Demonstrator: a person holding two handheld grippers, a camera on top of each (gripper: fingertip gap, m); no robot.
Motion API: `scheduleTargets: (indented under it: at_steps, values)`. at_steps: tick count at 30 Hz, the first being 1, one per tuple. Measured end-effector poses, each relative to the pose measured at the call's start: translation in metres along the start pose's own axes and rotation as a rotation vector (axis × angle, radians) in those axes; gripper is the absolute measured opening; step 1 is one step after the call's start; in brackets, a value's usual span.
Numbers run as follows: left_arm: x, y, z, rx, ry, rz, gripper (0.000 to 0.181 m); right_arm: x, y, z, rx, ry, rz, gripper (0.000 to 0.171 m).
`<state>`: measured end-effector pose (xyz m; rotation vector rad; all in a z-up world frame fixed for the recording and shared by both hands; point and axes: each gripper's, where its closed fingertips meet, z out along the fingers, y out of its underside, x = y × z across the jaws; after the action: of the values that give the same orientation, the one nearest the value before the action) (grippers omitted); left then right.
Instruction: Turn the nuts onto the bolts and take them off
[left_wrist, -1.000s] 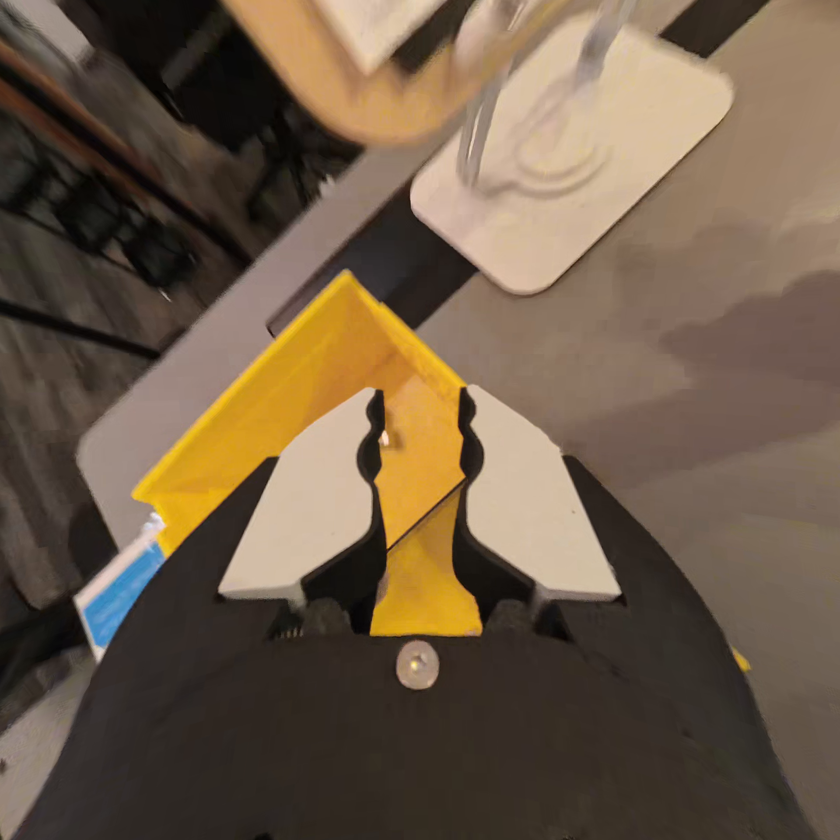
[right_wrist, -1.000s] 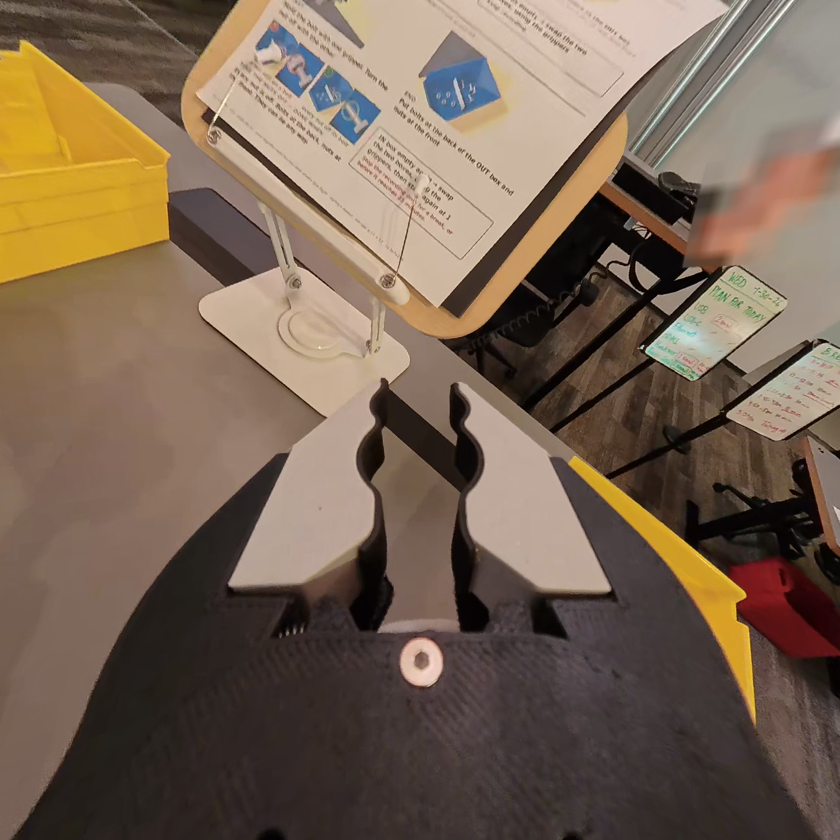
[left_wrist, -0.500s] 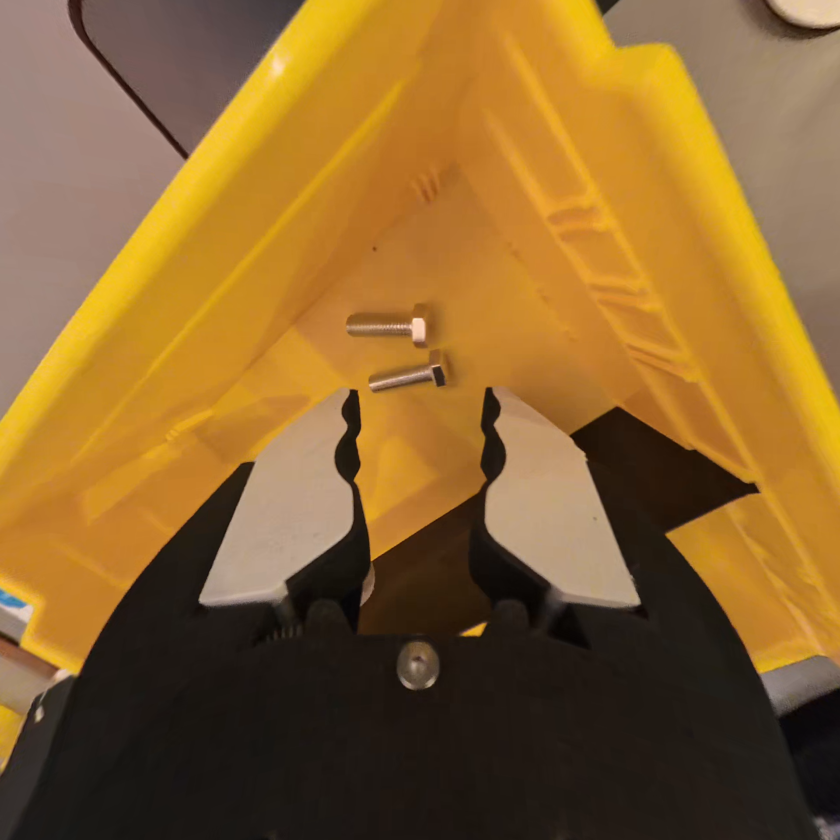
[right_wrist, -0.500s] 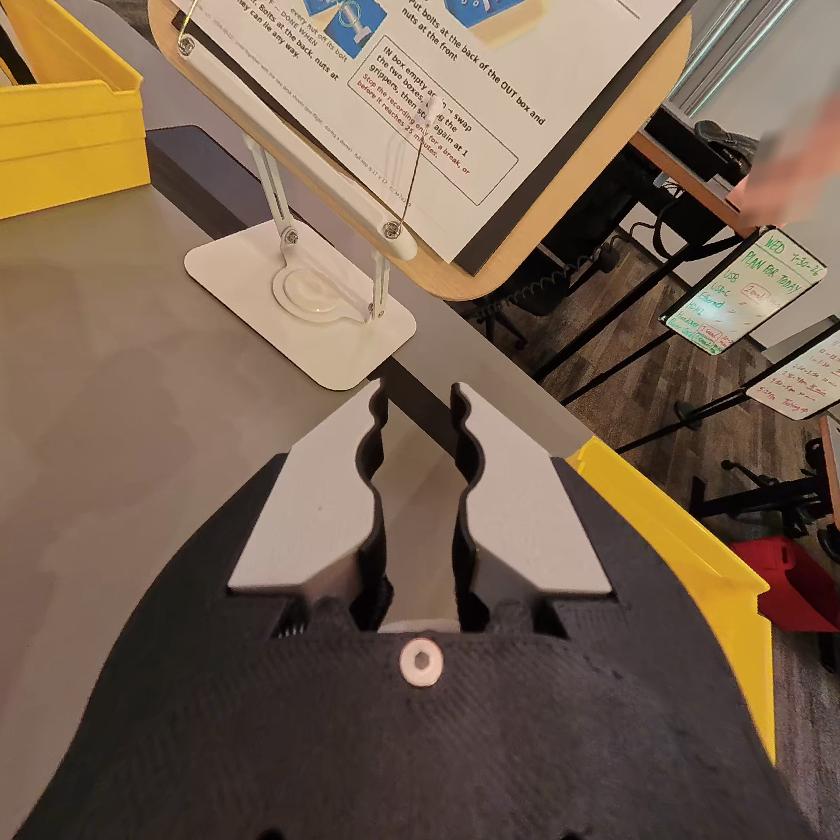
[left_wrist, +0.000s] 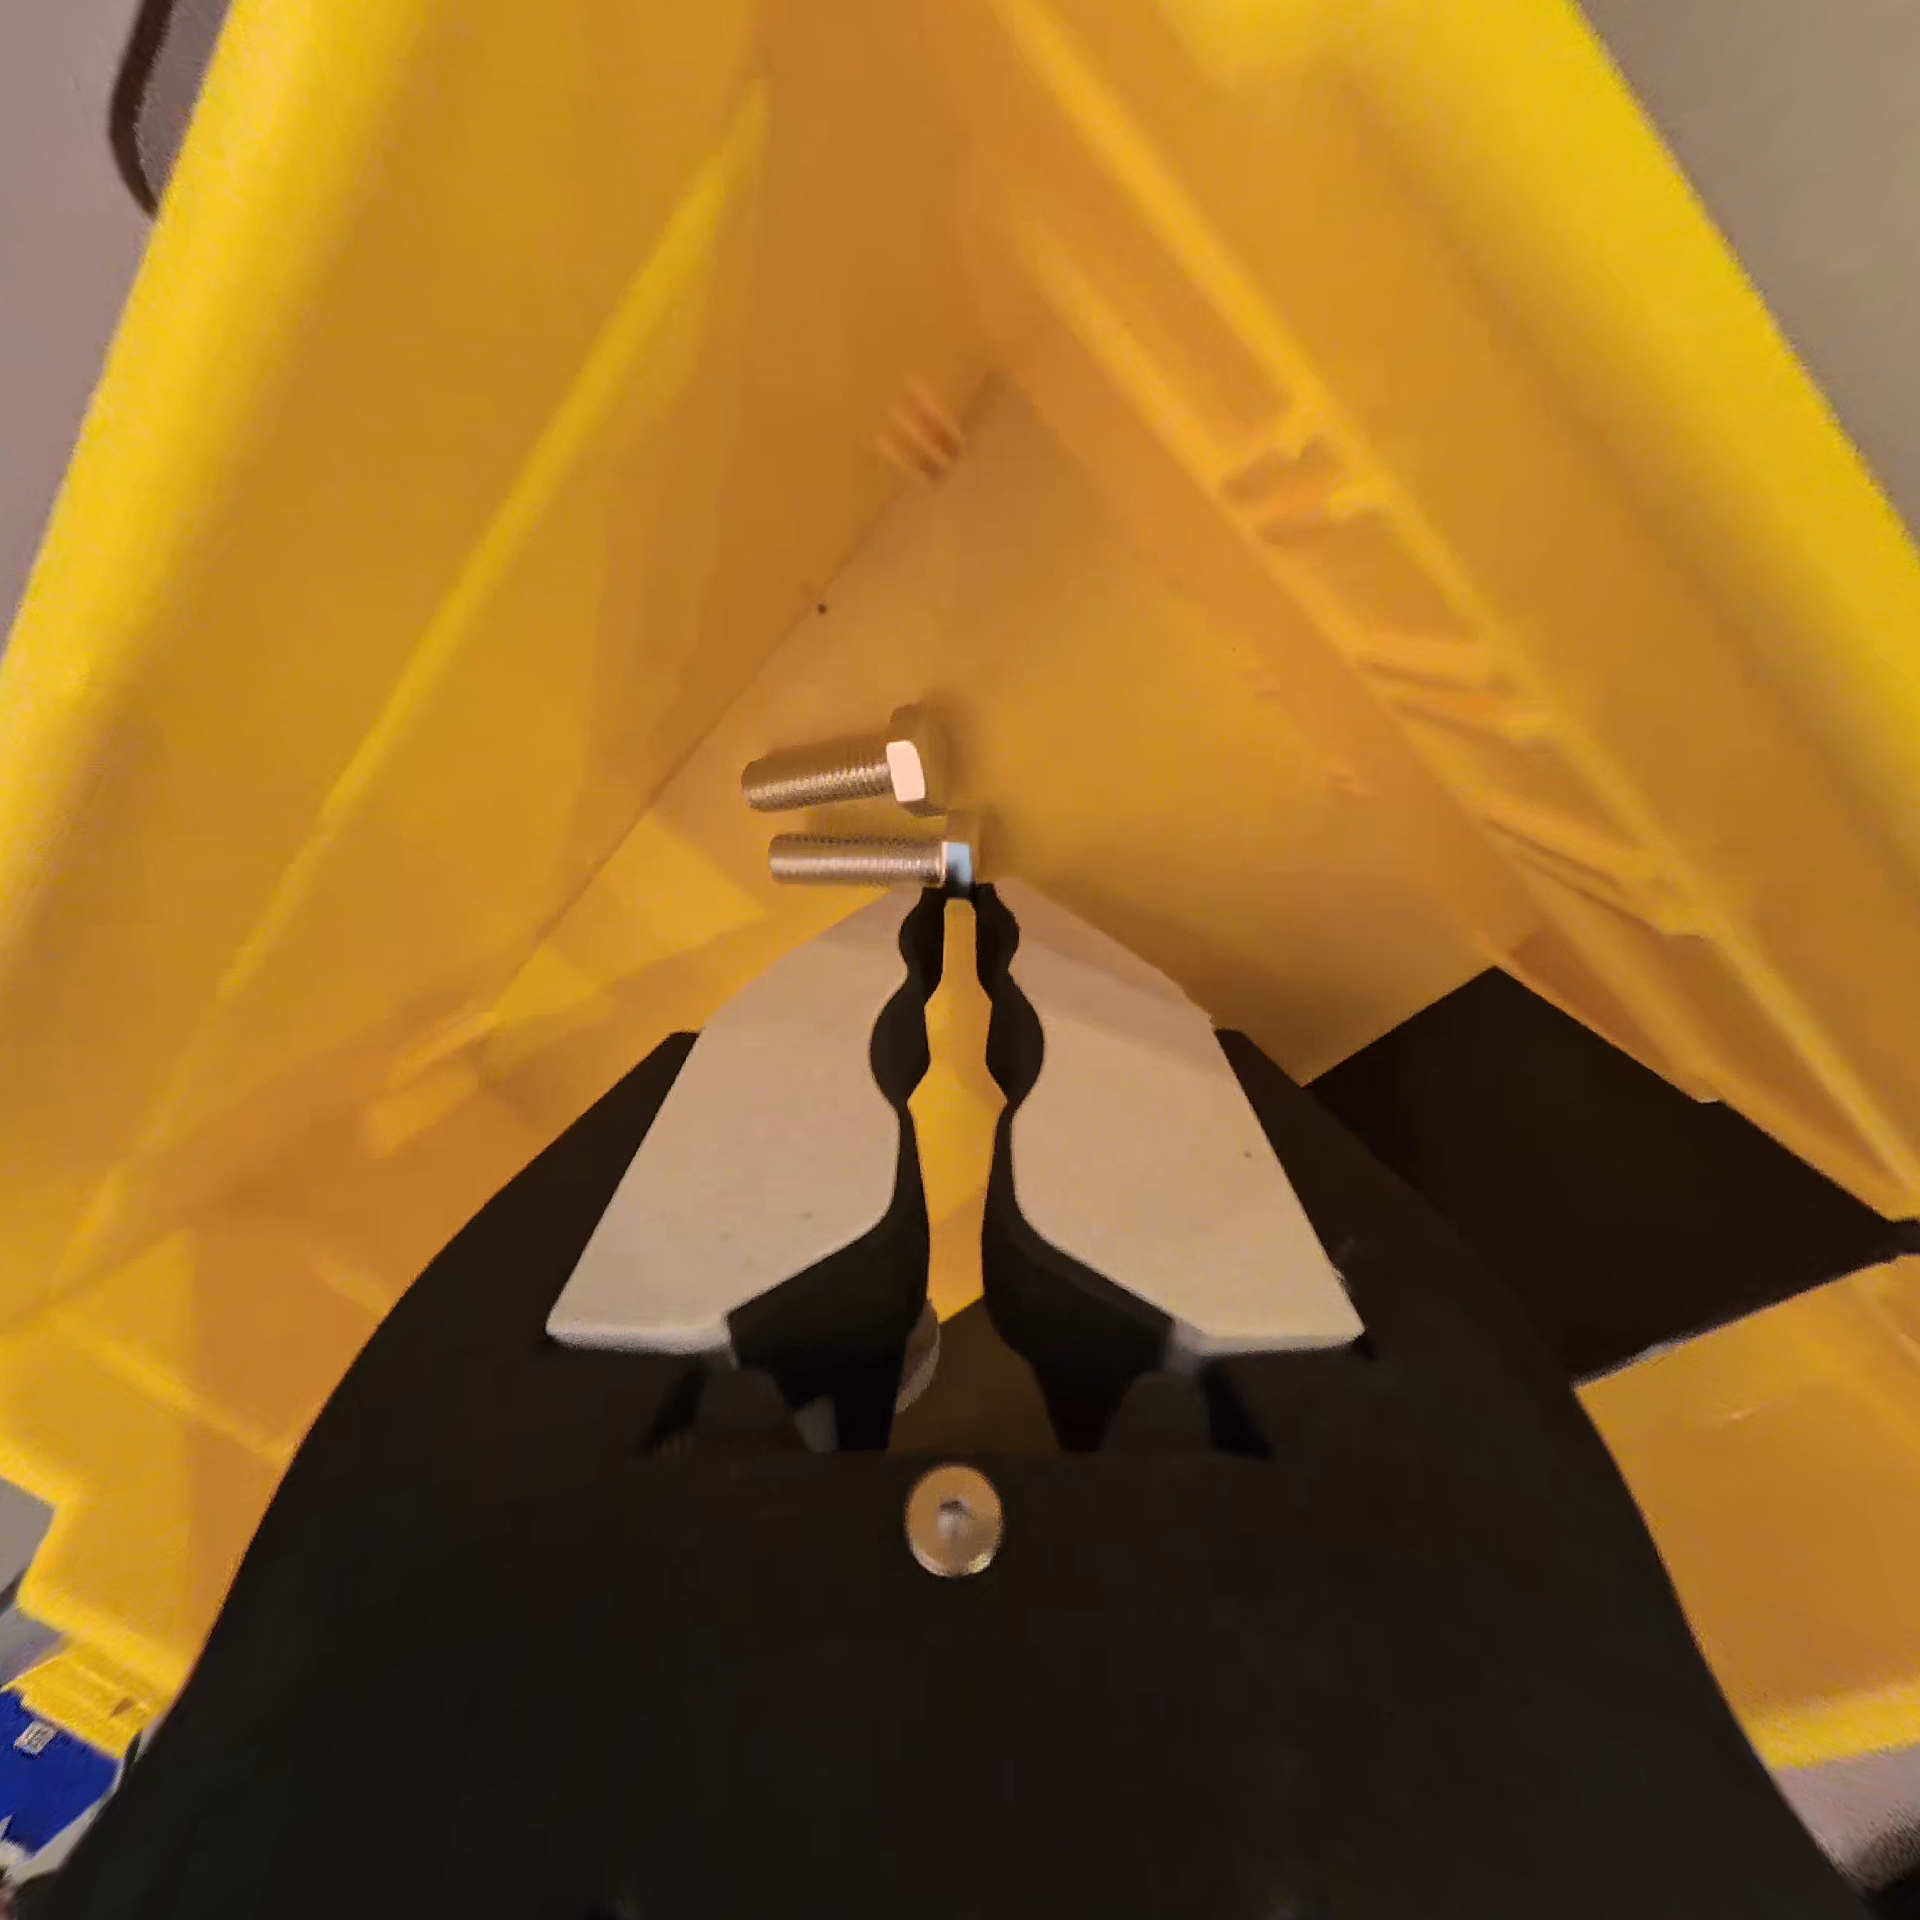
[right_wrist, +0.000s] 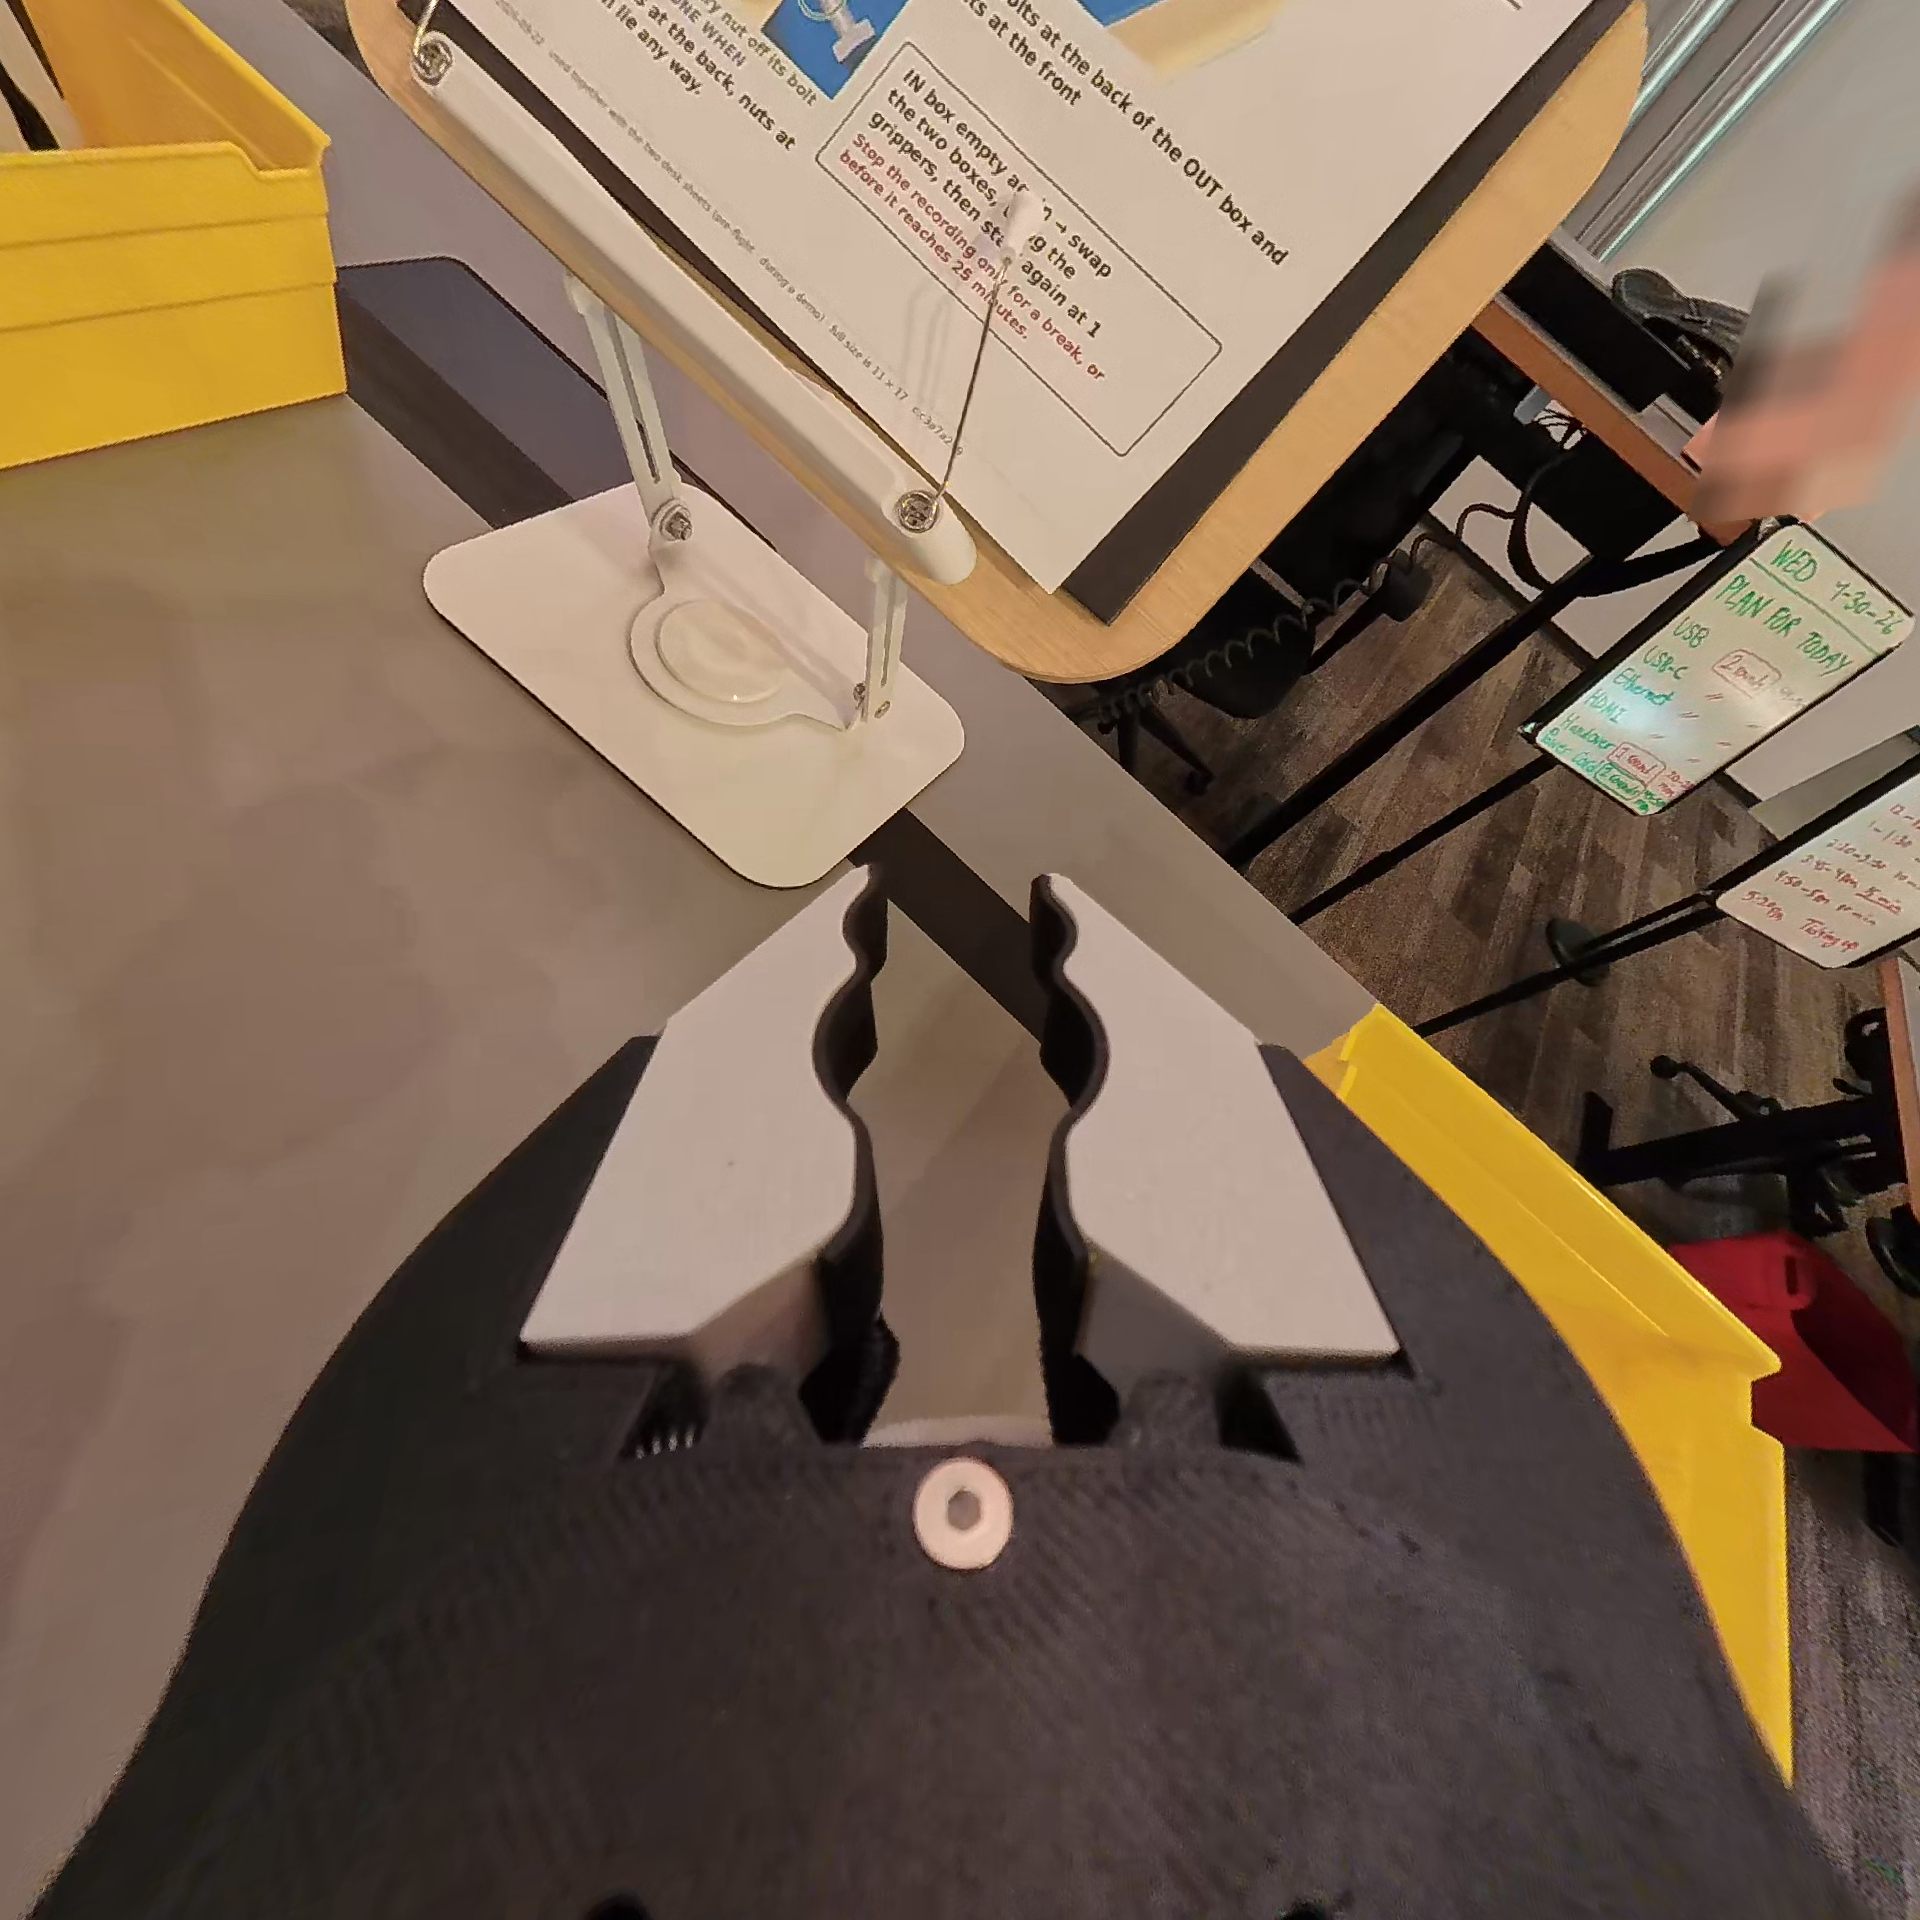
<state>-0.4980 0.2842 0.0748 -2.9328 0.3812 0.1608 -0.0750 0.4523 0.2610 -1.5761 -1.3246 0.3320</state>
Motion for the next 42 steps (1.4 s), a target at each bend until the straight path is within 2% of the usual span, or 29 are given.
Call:
scheduleTargets:
  at_steps: [6, 9, 12, 15, 19, 21, 25, 31, 35, 40, 42]
  values:
    - [-0.007, 0.002, -0.037, 0.125, -0.208, 0.079, 0.006, -0.022, -0.016, 0.004, 0.073, -0.089, 0.013, 0.025]
    - [-0.008, -0.003, -0.079, 0.243, -0.399, 0.138, 0.006, -0.051, -0.037, 0.005, 0.169, -0.23, 0.052, 0.027]
    - [0.013, -0.02, -0.136, 0.393, -0.664, 0.317, 0.006, -0.084, -0.062, 0.004, 0.286, -0.401, 0.136, 0.027]
    - [0.073, -0.045, -0.175, 0.544, -0.843, 0.525, 0.006, -0.12, -0.087, -0.001, 0.405, -0.599, 0.226, 0.028]
    - [0.166, -0.071, -0.194, 0.709, -0.977, 0.76, 0.006, -0.154, -0.106, 0.001, 0.502, -0.735, 0.299, 0.032]
    - [0.202, -0.078, -0.193, 0.75, -1.011, 0.854, 0.006, -0.167, -0.109, 0.004, 0.521, -0.765, 0.297, 0.032]
    - [0.236, -0.084, -0.186, 0.774, -1.031, 0.941, 0.006, -0.188, -0.109, 0.002, 0.526, -0.839, 0.269, 0.031]
    - [0.245, -0.086, -0.192, 0.764, -1.08, 0.988, 0.006, -0.206, -0.104, 0.01, 0.504, -0.892, 0.274, 0.027]
    - [0.252, -0.085, -0.19, 0.767, -1.082, 1.003, 0.006, -0.209, -0.108, 0.011, 0.52, -0.878, 0.27, 0.007]
    - [0.247, -0.078, -0.187, 0.737, -1.069, 0.939, 0.005, -0.211, -0.101, 0.015, 0.492, -0.883, 0.249, 0.007]
    - [0.239, -0.067, -0.191, 0.741, -1.044, 0.887, 0.011, -0.207, -0.092, 0.026, 0.474, -0.856, 0.239, 0.007]
